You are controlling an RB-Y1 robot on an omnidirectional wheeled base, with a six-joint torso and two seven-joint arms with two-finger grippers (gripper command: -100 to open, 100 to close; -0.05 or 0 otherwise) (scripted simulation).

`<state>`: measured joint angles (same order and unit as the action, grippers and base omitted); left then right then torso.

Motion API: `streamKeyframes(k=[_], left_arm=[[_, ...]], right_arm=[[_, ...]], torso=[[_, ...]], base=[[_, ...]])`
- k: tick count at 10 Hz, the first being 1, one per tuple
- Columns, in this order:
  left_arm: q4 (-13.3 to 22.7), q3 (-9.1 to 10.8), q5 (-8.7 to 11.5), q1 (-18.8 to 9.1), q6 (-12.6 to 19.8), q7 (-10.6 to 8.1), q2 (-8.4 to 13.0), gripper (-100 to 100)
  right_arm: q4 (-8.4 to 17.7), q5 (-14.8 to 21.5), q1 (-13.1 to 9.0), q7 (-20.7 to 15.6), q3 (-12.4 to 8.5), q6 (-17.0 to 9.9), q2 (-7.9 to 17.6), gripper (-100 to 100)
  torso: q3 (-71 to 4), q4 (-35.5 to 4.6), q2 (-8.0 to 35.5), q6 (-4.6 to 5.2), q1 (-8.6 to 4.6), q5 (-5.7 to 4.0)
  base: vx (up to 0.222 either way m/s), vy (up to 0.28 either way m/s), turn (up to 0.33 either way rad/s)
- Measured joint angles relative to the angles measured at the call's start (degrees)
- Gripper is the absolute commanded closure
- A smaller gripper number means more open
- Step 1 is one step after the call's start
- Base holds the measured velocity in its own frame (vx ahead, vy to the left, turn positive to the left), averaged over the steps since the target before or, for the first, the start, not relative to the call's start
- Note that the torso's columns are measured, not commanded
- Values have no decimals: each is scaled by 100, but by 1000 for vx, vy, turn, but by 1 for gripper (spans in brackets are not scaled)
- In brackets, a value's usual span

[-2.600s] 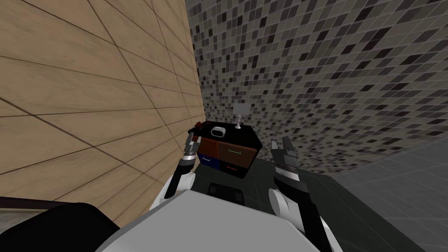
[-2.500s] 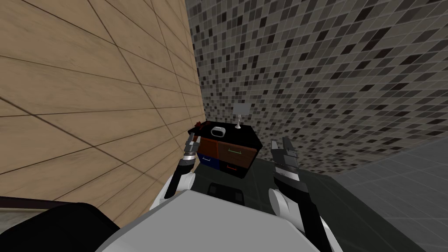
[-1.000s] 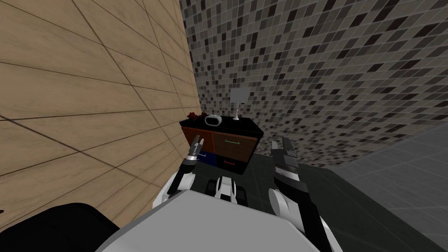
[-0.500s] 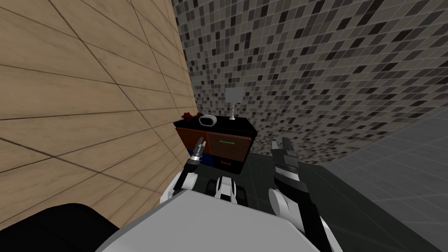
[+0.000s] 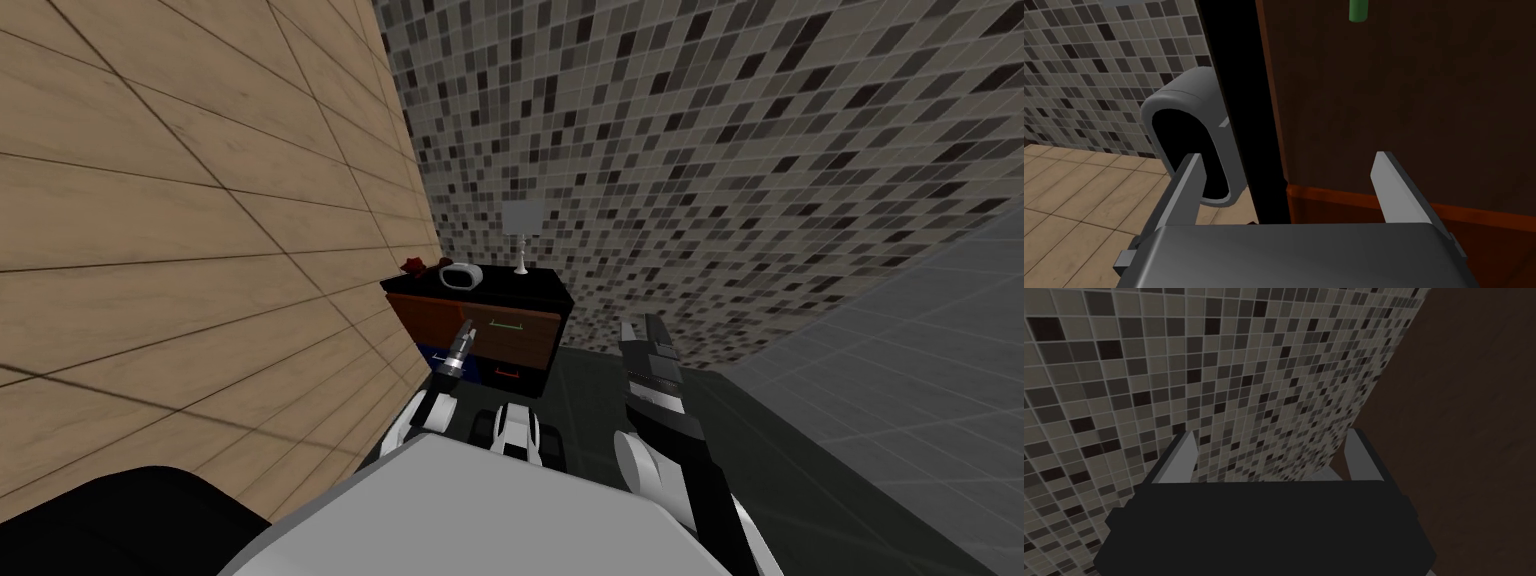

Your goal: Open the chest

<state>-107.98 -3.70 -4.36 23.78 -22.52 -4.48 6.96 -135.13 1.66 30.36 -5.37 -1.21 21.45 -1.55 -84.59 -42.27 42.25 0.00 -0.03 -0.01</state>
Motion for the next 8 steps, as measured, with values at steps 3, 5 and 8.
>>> streamKeyframes(k=[3, 5, 8], left_arm=[[275, -79, -45, -56, 78, 48, -63, -100], [511, -110, -66, -126, 98, 65, -140, -100], [321, -114, -72, -69, 238, 51, -126, -100]], right_arm=[[0, 0, 0, 0, 0, 0, 1, 0], [0, 0, 0, 0, -1, 0, 1, 0], [0, 0, 1, 0, -1, 0, 1, 0]], torso=[[6, -3, 9, 0, 12, 4], [0, 0, 0, 0, 4, 1], [-8, 4, -15, 0, 12, 3]], base=[[15, -65, -39], [21, -40, -25], [63, 1, -13]])
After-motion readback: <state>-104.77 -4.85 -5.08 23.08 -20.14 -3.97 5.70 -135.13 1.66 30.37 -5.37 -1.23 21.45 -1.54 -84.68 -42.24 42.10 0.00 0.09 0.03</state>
